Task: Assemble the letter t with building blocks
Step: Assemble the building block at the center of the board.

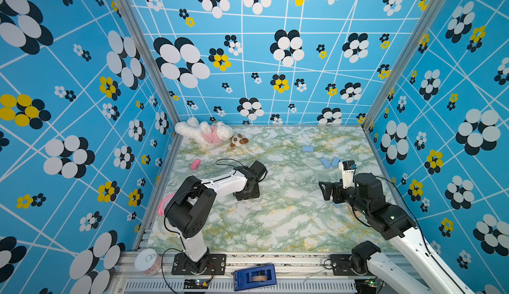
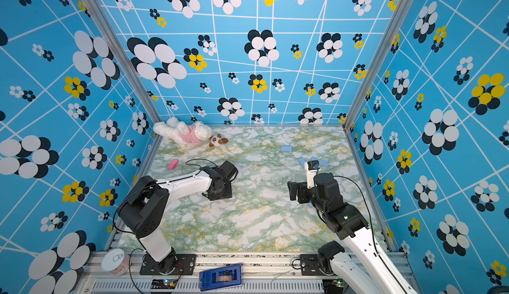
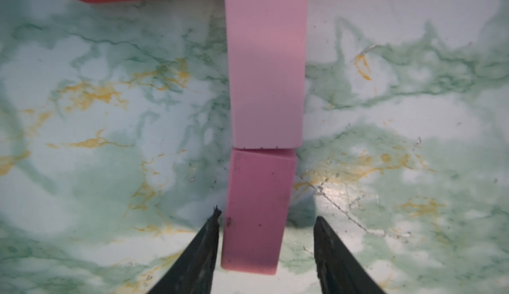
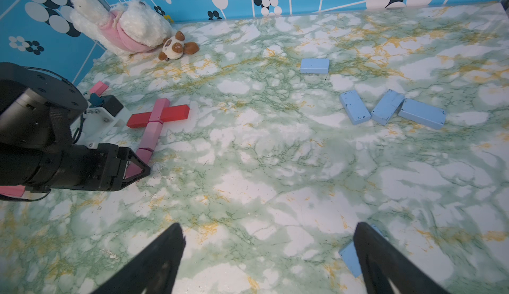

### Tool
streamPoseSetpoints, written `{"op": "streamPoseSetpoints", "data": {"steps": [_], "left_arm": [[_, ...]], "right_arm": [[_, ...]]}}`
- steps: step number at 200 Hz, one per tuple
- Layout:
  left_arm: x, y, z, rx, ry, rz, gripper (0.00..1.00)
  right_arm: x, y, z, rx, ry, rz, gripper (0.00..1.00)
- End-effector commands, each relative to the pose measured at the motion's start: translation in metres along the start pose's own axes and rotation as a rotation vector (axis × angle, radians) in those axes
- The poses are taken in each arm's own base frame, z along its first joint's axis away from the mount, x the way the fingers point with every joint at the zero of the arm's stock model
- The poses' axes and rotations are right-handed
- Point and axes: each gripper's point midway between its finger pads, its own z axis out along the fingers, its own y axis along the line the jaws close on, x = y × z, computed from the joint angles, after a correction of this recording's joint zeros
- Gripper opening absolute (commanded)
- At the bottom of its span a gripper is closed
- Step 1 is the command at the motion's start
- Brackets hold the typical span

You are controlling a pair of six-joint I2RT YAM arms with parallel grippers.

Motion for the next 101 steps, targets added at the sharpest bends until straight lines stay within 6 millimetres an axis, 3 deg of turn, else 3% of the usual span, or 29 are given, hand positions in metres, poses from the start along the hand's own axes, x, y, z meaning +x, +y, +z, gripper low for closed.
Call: {"op": "streamPoseSetpoints", "data": {"steps": [1, 101], "left_arm": [[0.0014, -0.0012, -0.0052, 0.014, -0.005, -0.015, 0.57], [-0.0039, -0.0089, -0.0074, 0.038, -0.016, -0.018, 0.55]], "right_arm": [[0.0034, 0.0003, -0.0004, -0.001, -0.001, 0.011, 0.99], [0.0043, -0.0002, -0.0002, 0.000, -0.001, 0.013, 0.99]]}}
